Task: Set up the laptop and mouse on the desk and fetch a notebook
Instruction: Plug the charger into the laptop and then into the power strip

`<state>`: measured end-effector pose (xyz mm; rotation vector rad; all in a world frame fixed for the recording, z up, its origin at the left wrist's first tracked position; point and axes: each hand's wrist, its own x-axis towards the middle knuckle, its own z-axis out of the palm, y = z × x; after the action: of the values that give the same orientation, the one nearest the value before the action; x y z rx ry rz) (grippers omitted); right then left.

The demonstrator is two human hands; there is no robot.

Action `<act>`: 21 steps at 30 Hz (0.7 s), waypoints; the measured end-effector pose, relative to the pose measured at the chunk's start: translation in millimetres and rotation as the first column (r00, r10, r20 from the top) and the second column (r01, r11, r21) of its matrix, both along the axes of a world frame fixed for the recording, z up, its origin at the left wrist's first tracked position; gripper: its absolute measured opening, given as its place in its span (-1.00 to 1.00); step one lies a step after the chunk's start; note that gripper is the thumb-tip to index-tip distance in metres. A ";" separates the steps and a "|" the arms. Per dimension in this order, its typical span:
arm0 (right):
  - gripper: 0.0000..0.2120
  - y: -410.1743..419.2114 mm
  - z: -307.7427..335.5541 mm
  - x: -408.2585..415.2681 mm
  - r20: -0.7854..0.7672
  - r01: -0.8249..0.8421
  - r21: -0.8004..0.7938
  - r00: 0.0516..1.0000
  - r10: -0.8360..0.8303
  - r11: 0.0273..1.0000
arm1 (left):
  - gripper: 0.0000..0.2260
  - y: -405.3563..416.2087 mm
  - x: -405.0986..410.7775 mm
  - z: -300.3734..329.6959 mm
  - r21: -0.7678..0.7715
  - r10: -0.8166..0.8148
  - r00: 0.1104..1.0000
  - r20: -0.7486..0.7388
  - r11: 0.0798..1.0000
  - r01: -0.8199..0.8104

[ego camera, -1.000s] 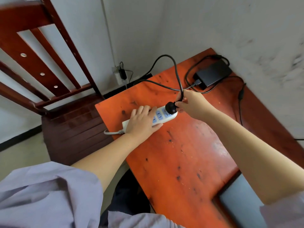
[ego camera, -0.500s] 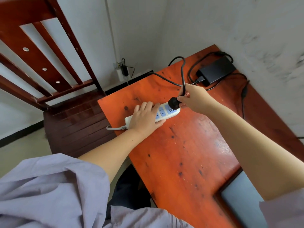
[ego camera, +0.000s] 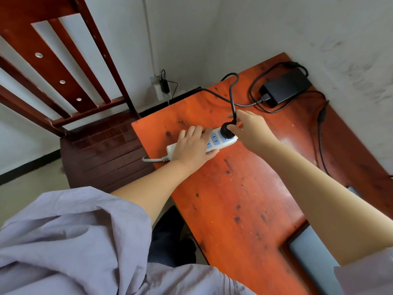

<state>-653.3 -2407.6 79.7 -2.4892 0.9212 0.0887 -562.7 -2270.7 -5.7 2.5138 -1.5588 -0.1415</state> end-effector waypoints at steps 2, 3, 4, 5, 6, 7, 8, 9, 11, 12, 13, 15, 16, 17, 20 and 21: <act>-0.78 4.2 -4.5 -4.4 -0.011 -0.008 -0.002 1.000 0.008 1.000 | -0.43 0.4 0.1 -0.3 -0.002 -0.002 1.000 -0.001 1.000 0.002; -0.80 5.6 -6.0 -5.2 -0.017 -0.016 -0.001 1.000 0.016 1.000 | -0.43 0.5 0.4 -0.6 -0.005 -0.001 1.000 -0.006 1.000 0.001; -0.83 5.4 -6.4 -4.7 -0.019 -0.021 -0.001 1.000 0.021 1.000 | -0.43 0.5 0.3 -0.7 -0.009 0.000 1.000 -0.009 1.000 0.000; -0.84 3.2 -6.0 -3.3 -0.017 -0.016 0.004 1.000 0.016 1.000 | -0.44 0.3 0.4 -0.6 -0.012 0.000 1.000 -0.009 1.000 0.000; -0.85 0.0 -4.8 -1.1 -0.012 -0.004 0.012 1.000 0.004 1.000 | -0.44 0.1 0.9 0.0 -0.012 -0.002 1.000 -0.009 1.000 0.002; -0.86 -2.7 -3.1 0.7 -0.007 0.008 0.017 1.000 -0.007 1.000 | -0.44 0.1 0.9 0.4 -0.011 -0.004 1.000 -0.013 1.000 0.004; -0.85 -3.5 -2.7 1.6 -0.005 0.011 0.012 1.000 -0.011 1.000 | -0.44 0.4 1.0 0.7 -0.010 -0.006 1.000 -0.015 1.000 0.006; -0.84 -2.2 -3.8 1.6 -0.011 0.005 -0.004 1.000 -0.005 1.000 | -0.44 0.6 0.4 0.6 -0.012 -0.004 1.000 -0.016 1.000 0.004; -0.83 6.6 -10.9 -0.4 -0.043 -0.024 -0.062 0.999 0.022 0.998 | -0.45 0.6 -0.2 0.9 -0.014 0.000 1.000 -0.021 1.000 0.000; -0.82 11.2 -14.2 -1.5 -0.058 -0.042 -0.085 0.998 0.037 0.996 | -0.45 1.0 -0.8 0.7 -0.012 -0.001 1.000 -0.021 1.000 0.001; -0.82 13.8 -16.5 -1.0 -0.066 -0.053 -0.095 0.997 0.046 0.994 | -0.45 1.3 -1.2 0.2 -0.011 -0.001 1.000 -0.012 1.000 0.001; -0.80 12.9 -16.4 2.7 -0.075 -0.053 -0.095 0.996 0.046 0.994 | -0.46 0.7 -0.9 0.8 -0.007 -0.006 1.000 -0.009 1.000 0.006; -0.79 12.1 -15.9 3.8 -0.080 -0.049 -0.090 0.996 0.042 0.995 | -0.46 0.9 -0.9 0.9 -0.006 -0.004 1.000 -0.017 1.000 0.004; -0.80 11.5 -16.4 5.0 -0.081 -0.054 -0.087 0.996 0.047 0.995 | -0.46 1.4 -0.3 0.2 -0.009 0.001 1.000 -0.020 1.000 -0.001; -0.82 15.8 -22.4 -1.7 -0.072 -0.054 -0.100 0.996 0.046 0.994 | -0.45 2.2 -1.7 -0.5 -0.014 -0.005 0.999 -0.042 1.000 0.004; -0.83 16.3 -23.4 -2.6 -0.066 -0.055 -0.102 0.997 0.048 0.993 | -0.44 1.6 -1.4 -1.5 -0.017 -0.007 0.999 -0.041 1.000 0.007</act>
<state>-656.0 -2391.3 56.3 -2.6205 0.9087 0.1412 -564.0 -2269.2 -7.2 2.4767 -1.5469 -0.1781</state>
